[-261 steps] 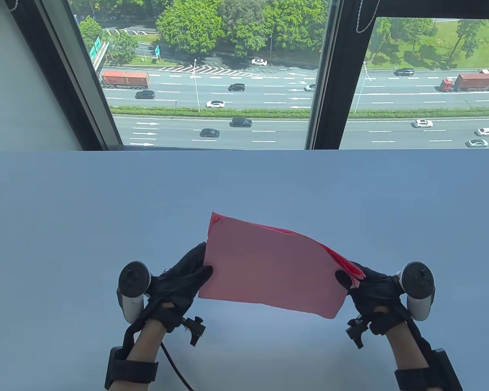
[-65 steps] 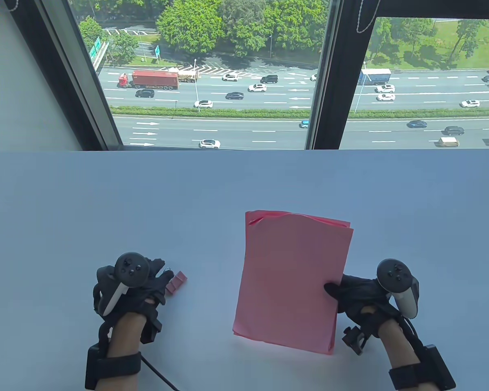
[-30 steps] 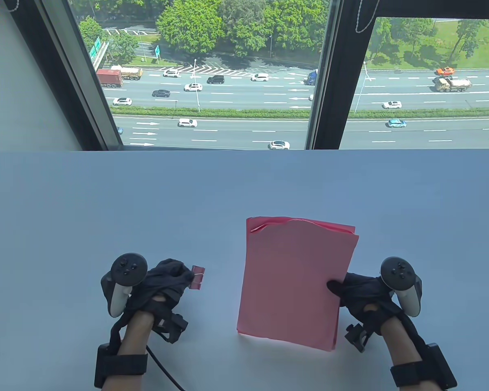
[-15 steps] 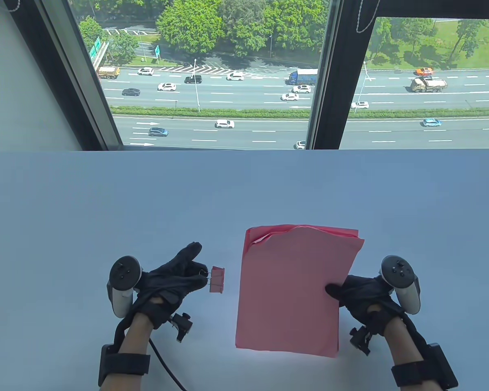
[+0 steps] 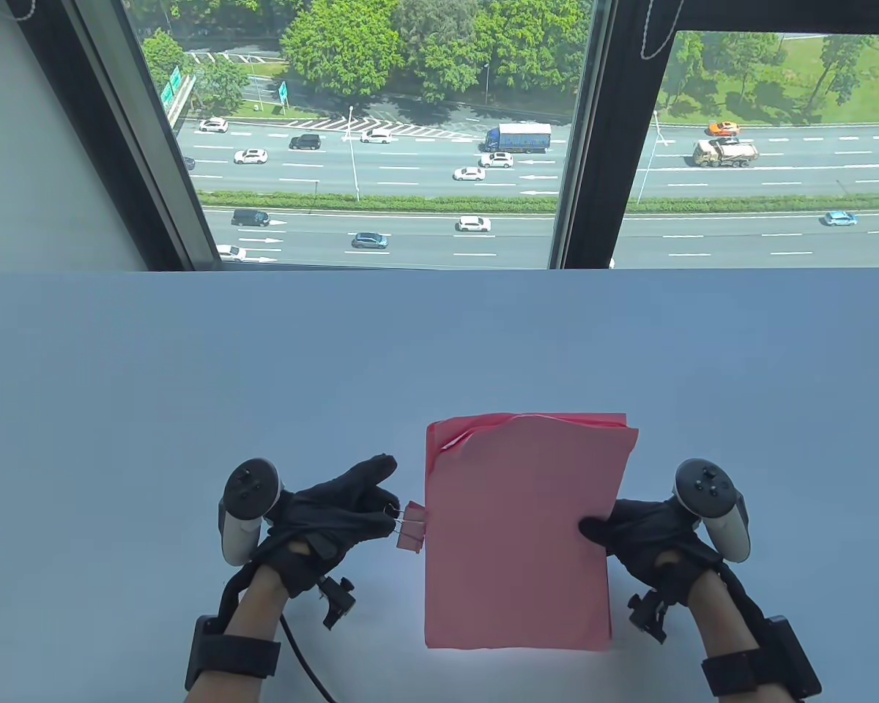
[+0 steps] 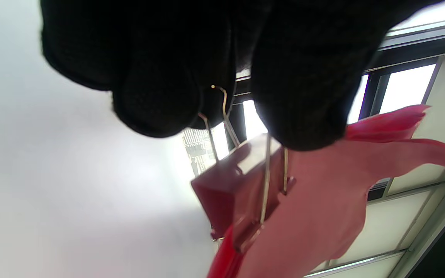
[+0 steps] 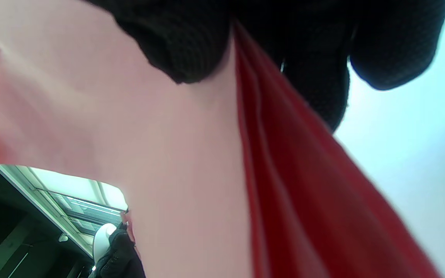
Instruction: Clip paper with binder clip (Left hand to clip)
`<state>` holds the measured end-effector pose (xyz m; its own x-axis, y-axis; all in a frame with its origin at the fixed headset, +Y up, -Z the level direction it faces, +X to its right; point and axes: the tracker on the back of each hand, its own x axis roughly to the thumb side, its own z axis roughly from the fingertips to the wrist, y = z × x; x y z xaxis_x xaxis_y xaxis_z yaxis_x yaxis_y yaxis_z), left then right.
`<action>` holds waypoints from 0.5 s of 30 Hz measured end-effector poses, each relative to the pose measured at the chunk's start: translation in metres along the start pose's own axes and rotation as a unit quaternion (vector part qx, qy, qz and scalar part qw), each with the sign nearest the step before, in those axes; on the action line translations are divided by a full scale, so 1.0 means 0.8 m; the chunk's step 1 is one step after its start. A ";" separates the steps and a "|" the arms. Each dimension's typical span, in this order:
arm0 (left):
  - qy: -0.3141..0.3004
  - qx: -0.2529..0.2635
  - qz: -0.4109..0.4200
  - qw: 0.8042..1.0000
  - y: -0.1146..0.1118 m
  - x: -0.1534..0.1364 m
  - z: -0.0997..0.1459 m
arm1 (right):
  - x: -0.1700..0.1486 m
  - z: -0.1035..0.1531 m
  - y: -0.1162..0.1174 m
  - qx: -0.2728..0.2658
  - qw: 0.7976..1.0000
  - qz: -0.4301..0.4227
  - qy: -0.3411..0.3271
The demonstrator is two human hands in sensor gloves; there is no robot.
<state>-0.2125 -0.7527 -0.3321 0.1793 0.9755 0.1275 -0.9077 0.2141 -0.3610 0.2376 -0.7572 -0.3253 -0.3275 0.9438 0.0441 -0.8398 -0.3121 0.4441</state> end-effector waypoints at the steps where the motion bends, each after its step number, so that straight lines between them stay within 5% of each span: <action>1: 0.001 -0.010 -0.008 1.000 0.000 0.001 0.001 | 0.001 0.000 0.000 0.003 1.000 0.010 0.001; 15: 0.012 0.023 -0.138 0.990 -0.001 0.022 0.007 | 0.021 0.006 0.005 0.002 0.997 0.068 -0.020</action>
<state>-0.2103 -0.7357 -0.3247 0.4311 0.8814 0.1932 -0.8390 0.4703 -0.2736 0.2310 -0.7422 -0.3185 -0.4204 0.8964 0.1402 -0.7875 -0.4373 0.4343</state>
